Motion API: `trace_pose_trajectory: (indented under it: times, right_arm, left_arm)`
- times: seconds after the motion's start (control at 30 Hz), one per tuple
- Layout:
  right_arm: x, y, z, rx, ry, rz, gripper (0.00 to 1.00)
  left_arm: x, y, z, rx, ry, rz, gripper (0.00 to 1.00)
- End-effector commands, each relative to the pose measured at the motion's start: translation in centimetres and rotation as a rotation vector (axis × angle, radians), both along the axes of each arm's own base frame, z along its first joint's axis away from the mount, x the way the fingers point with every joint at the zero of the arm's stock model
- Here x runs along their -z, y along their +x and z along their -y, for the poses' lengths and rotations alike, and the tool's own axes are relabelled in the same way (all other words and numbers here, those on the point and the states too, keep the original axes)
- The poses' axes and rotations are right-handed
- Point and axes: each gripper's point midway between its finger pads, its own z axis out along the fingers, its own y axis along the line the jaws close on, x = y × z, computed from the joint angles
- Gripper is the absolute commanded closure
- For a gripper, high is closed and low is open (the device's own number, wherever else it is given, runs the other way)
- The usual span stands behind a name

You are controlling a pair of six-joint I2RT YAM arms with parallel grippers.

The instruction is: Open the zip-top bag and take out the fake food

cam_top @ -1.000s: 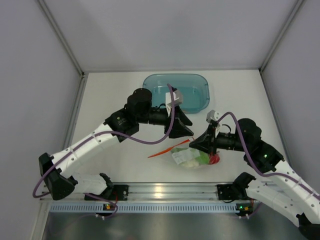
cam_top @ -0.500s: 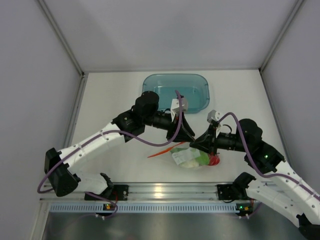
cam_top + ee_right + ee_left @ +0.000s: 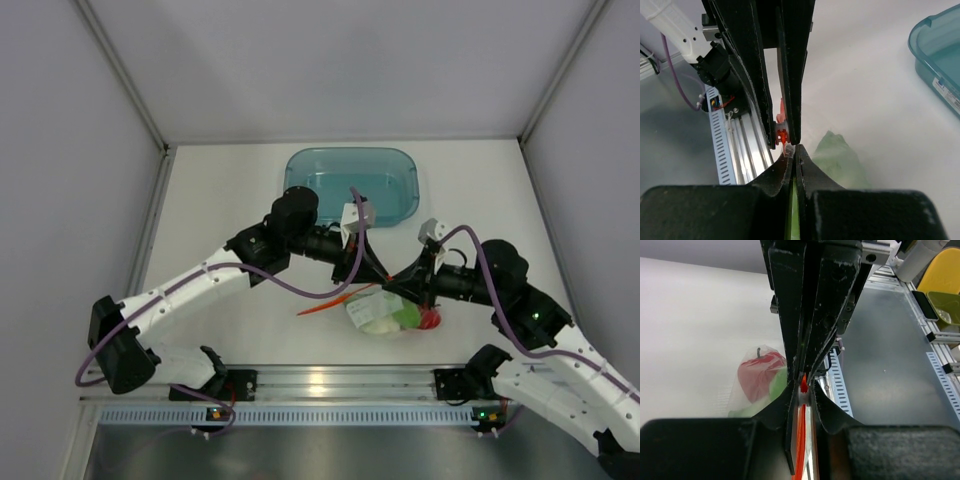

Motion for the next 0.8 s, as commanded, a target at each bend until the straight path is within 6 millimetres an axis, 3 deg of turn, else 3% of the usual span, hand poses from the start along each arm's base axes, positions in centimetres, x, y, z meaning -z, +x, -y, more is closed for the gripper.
trace_pose_trajectory:
  times: [0.0, 0.4, 0.53, 0.77]
  right_arm:
    - [-5.3, 0.0, 0.8, 0.047, 0.096, 0.134, 1.00]
    - [-7.2, 1.3, 4.4, 0.261, 0.062, 0.161, 1.00]
    - [-8.0, 2.3, 6.6, 0.395, 0.049, 0.169, 1.00]
    - [-8.9, 2.4, 7.8, 0.453, 0.044, 0.169, 1.00]
  left_arm:
    - [-0.4, -0.2, -0.6, -0.001, -0.028, 0.077, 1.00]
    - [1.4, 1.9, -2.9, -0.063, -0.009, 0.118, 1.00]
    - [2.4, 3.9, -4.7, -0.111, 0.002, 0.110, 1.00]
    - [4.2, 6.6, -7.3, -0.185, 0.026, 0.071, 1.00]
